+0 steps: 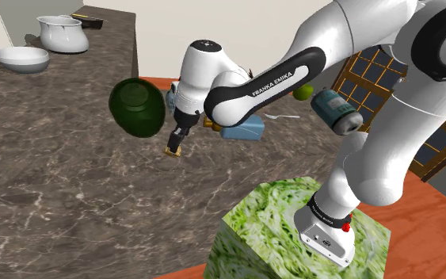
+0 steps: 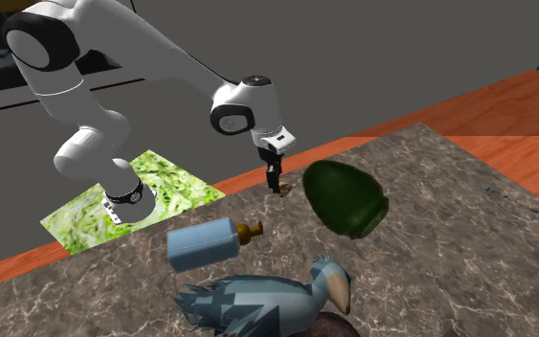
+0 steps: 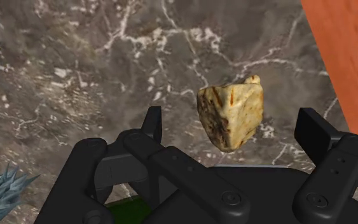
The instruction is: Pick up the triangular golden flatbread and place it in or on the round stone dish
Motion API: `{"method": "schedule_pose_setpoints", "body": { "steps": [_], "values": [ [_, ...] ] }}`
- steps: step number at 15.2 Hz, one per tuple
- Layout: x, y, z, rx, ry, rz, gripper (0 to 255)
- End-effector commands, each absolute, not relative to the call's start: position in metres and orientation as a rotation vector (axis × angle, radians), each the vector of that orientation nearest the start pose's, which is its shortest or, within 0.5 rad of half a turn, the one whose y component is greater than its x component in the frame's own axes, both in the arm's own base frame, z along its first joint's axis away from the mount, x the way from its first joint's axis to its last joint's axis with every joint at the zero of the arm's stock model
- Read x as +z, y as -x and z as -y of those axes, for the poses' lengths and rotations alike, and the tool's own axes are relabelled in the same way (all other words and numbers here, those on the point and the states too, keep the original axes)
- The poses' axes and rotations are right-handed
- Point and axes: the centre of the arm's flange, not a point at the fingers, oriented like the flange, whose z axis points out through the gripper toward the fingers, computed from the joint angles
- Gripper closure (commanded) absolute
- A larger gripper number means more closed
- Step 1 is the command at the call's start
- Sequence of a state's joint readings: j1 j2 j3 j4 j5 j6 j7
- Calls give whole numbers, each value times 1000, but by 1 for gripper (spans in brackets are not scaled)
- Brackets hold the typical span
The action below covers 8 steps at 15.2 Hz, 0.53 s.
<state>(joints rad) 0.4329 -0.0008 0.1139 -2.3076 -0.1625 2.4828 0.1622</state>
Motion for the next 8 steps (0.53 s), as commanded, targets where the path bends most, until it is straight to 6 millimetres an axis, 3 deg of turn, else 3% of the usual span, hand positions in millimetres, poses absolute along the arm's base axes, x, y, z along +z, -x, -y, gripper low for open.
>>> {"method": "schedule_pose_setpoints", "body": {
  "steps": [1, 8],
  "values": [
    [353, -452, -279, -309, 3059, 776, 0],
    [318, -459, -280, -309, 3059, 776, 0]
  ]
}}
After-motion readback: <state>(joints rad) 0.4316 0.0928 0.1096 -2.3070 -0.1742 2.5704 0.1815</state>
